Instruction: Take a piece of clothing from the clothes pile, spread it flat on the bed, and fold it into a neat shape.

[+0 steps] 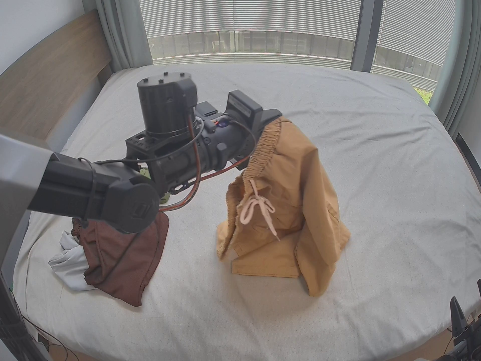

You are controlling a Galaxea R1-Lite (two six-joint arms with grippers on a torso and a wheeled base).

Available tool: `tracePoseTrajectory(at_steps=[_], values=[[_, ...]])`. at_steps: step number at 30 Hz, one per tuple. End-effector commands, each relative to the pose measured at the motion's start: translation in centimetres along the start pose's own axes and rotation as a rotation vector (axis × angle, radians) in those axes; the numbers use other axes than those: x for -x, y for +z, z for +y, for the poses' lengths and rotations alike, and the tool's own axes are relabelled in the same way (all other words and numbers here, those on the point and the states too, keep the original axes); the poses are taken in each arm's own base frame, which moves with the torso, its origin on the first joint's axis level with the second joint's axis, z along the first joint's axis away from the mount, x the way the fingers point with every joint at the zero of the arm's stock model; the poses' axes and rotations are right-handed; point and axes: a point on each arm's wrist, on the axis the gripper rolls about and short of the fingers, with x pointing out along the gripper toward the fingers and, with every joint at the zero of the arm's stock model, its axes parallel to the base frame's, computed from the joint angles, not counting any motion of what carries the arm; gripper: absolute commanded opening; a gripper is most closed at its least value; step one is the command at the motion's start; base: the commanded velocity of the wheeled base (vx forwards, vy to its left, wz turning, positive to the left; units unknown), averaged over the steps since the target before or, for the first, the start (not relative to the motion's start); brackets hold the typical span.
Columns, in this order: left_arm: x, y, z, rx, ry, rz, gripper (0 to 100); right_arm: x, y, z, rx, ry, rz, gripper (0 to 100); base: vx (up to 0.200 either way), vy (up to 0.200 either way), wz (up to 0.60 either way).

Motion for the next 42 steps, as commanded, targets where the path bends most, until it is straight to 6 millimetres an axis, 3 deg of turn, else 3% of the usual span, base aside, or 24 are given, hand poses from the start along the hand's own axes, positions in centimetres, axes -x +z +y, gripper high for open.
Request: tracePoseTrajectory(at_steps=[1,7,10,11,21,29,35,41,42], values=[[1.8,2.3,2.2,-0.035,0.037,-0.072,0,0.0,-0.5,0.0,0.0,-0.001,0.001,100,0.0,0.0,0.0],[4.1,4.3,3.7,-0.087,0.085,-0.124,0,0.0,-0.5,0.0,0.0,-0.001,0.001,100,0.0,0.0,0.0],[4.3,4.5,4.0,-0.102,0.092,-0.13,0,0.0,-0.5,0.0,0.0,-0.001,0.001,100,0.0,0.0,0.0],[5.1,5.3,4.9,-0.144,0.103,-0.158,0,0.0,-0.5,0.0,0.0,-0.001,0.001,100,0.0,0.0,0.0],[7.6,6.7,7.3,-0.156,0.117,-0.191,0,0.0,-0.5,0.0,0.0,-0.001,0.001,100,0.0,0.0,0.0],[9.8,5.4,10.5,-0.271,0.12,-0.129,0,0.0,-0.5,0.0,0.001,-0.001,0.001,100,0.0,0.0,0.0],[9.7,5.6,12.6,-0.316,0.134,-0.135,0,0.0,-0.5,0.0,0.001,-0.001,0.001,100,0.0,0.0,0.0],[9.9,5.9,15.8,-0.389,0.222,-0.126,0,0.0,-0.5,0.0,0.001,-0.001,0.001,100,0.0,0.0,0.0],[9.9,6.1,17.2,-0.433,0.245,-0.127,0,0.0,-0.5,0.0,0.001,-0.001,0.001,100,0.0,0.0,0.0]])
